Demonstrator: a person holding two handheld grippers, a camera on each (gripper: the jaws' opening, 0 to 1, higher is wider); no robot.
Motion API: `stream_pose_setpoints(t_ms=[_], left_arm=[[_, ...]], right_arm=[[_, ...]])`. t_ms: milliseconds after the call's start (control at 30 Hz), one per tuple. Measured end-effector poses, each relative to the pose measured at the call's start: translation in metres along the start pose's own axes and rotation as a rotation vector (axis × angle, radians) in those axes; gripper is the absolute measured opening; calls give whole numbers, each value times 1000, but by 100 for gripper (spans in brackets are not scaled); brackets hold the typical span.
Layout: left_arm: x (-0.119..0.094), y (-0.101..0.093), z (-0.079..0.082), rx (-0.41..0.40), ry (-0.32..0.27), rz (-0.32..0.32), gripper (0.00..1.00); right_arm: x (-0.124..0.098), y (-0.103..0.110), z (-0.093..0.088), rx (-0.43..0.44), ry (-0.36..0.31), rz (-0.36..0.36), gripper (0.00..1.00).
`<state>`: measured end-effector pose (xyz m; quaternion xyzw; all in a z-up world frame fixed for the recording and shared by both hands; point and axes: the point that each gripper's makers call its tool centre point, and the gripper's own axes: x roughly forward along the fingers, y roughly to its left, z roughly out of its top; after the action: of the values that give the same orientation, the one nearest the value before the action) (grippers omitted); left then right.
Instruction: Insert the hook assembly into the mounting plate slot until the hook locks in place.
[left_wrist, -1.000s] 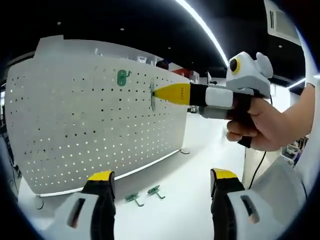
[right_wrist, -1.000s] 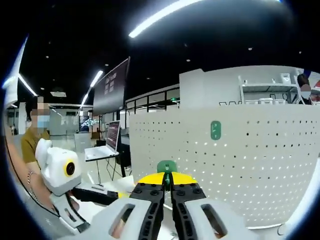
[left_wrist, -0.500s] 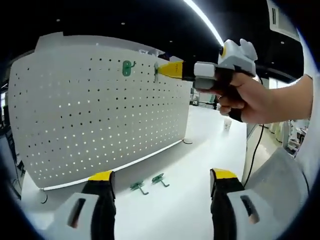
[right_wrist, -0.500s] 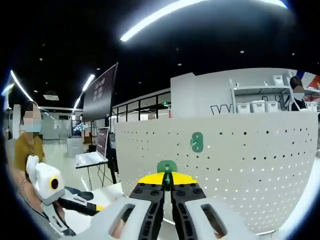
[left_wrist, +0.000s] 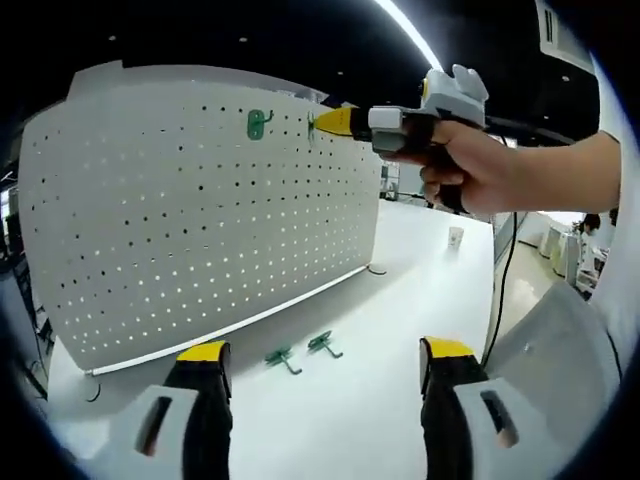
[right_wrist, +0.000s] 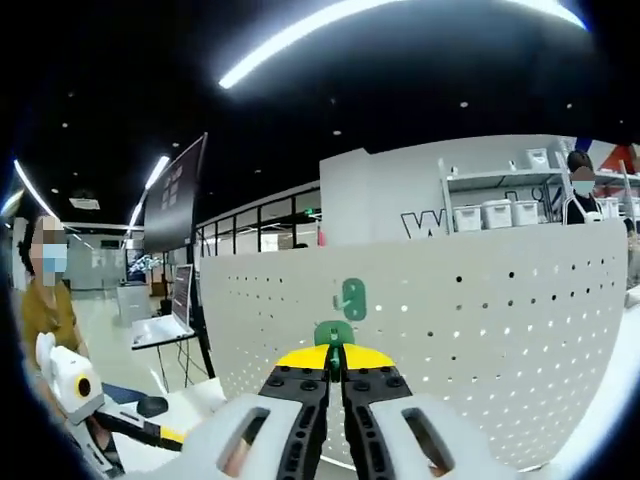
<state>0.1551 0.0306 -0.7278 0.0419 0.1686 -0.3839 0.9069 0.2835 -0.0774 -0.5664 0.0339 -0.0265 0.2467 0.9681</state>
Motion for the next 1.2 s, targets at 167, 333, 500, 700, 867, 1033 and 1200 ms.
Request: stream_pose_setpoints(t_ms=[167,333,500,700,867,1033,1200], left_arm=[[-4,4,-3,-5,7,6,78],[-9,8,-7,-10,16,12,78],[-12,10,-10,-11,25,16,78],[-14,12,-14,-13,36,19,77],[-16,14,-15,-10,40,25,77],[-16,17,-17,-16,44,30,76],[-15,19,-16,-12,42,34,76]], right_arm=[[6,-9,5,0,-10,-24,1],[15,-20,9,-6,-20,-51,1],[22,-26,13,-18,-31,-69,1],[29,-35,16,-42,-44,-89,1],[36,-42,17,-69,-53,-110,1],[43,-49,19,-78,-54,-126,1],[48,-53,19,-83,-53,-133,1]])
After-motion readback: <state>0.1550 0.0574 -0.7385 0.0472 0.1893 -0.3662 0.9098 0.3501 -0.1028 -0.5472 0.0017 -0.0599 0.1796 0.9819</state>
